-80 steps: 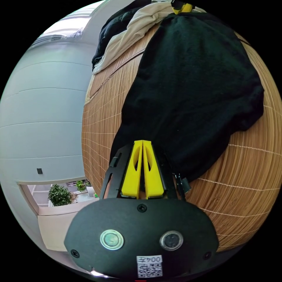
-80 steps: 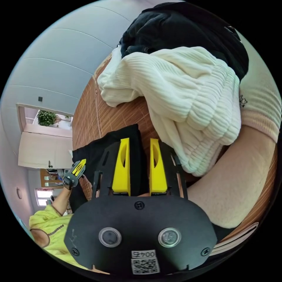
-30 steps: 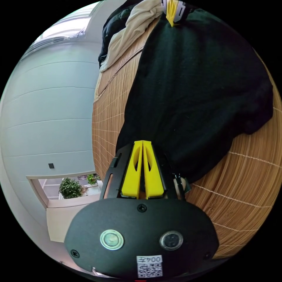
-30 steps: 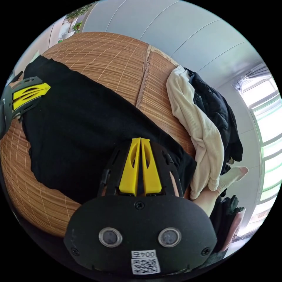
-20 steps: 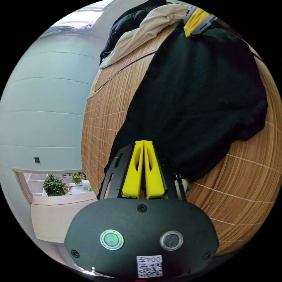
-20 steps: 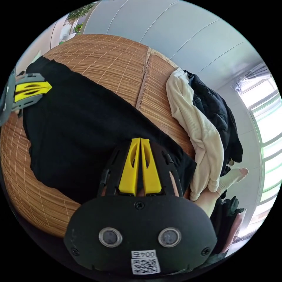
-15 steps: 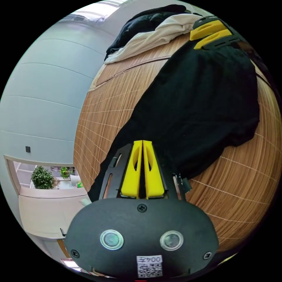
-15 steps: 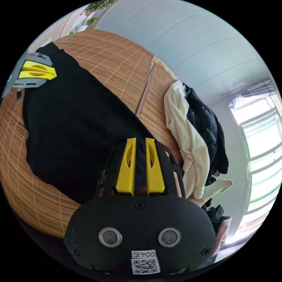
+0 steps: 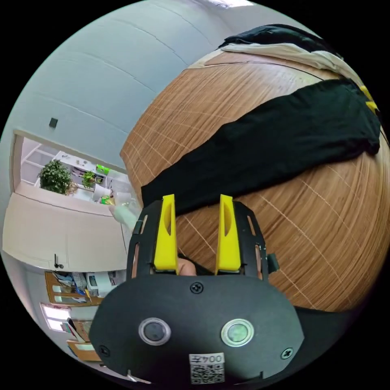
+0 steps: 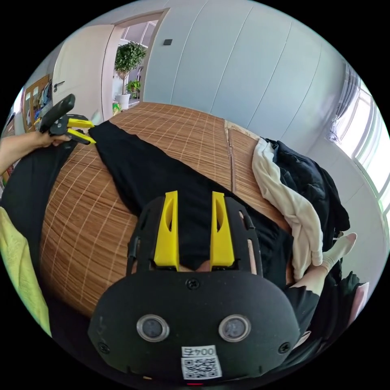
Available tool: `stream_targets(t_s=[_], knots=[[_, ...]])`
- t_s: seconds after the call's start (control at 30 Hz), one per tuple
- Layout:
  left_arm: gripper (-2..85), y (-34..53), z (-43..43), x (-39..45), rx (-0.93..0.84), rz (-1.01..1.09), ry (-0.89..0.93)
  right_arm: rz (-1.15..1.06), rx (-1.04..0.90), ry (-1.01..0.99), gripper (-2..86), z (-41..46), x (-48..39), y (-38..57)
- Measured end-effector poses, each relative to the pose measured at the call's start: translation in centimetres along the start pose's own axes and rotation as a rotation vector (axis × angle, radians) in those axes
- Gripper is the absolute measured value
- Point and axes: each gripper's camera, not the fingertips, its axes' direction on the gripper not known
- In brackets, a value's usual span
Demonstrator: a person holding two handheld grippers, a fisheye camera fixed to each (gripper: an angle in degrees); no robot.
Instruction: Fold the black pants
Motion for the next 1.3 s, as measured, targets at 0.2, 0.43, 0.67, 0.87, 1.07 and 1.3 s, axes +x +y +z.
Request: stream_targets(t_s=[0.2, 0.43, 0.67, 0.87, 1.07, 1.3], knots=[[12.2, 0.6, 4.1, -10.5, -0.052, -0.252, 0.117, 0.079, -0.007, -0.020, 11.3, -2.9, -3.0, -0.2], [8.8, -1.5, 7.7, -16.1, -0.093, -0.300, 0.051, 0.035, -0.045, 0.119, 10.1, -3.0, -4.5, -1.3], [8.5, -1.8, 10.2, -18.8, -0.236, -0.319, 0.120, 0.013, -0.142, 0.140, 8.7, -1.0, -3.4, -3.0], [8.5, -1.6, 5.3, -17.0, -0.076, -0.259, -0.042, 0.053, -0.121, 0.045, 6.6, 0.1, -2.1, -8.0], [6.9, -3.5, 4.2, -11.8, -0.055, -0.045, -0.127, 0.088, -0.101, -0.168, 6.3, 5.2, -3.2, -18.5], [7.1, -4.3, 5.6, -12.4, -0.155, -0.088, -0.091, 0.032, -0.157, -0.352, 6.0, 12.8, -7.1, -31.8]])
